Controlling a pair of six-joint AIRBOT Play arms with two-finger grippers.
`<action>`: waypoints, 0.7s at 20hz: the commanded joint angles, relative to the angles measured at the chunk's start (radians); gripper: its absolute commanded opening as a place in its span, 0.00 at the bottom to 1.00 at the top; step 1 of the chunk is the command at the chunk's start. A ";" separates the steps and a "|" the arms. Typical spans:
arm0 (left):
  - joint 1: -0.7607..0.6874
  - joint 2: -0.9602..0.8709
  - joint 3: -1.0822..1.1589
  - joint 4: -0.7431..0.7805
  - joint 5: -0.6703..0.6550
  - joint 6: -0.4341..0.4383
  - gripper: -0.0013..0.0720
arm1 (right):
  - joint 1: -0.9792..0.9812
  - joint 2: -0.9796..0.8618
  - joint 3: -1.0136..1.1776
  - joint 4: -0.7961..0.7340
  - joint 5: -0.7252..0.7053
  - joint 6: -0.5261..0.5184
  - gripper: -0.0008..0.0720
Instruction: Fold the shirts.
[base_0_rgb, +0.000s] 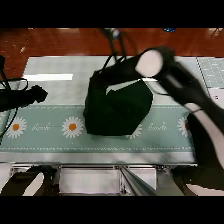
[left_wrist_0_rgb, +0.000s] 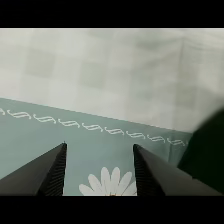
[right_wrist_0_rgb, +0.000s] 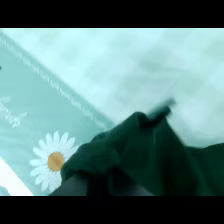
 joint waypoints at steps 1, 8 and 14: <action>-0.002 0.000 -0.001 0.006 0.001 0.000 0.71 | 0.039 -0.143 -0.026 0.148 -0.069 0.004 0.58; 0.010 0.000 0.004 0.007 -0.078 0.062 0.71 | -0.397 0.055 0.019 0.041 0.139 0.026 0.57; 0.186 -0.096 -0.190 -0.483 -0.163 0.238 0.71 | -0.833 0.402 -0.491 -0.196 0.212 0.100 0.56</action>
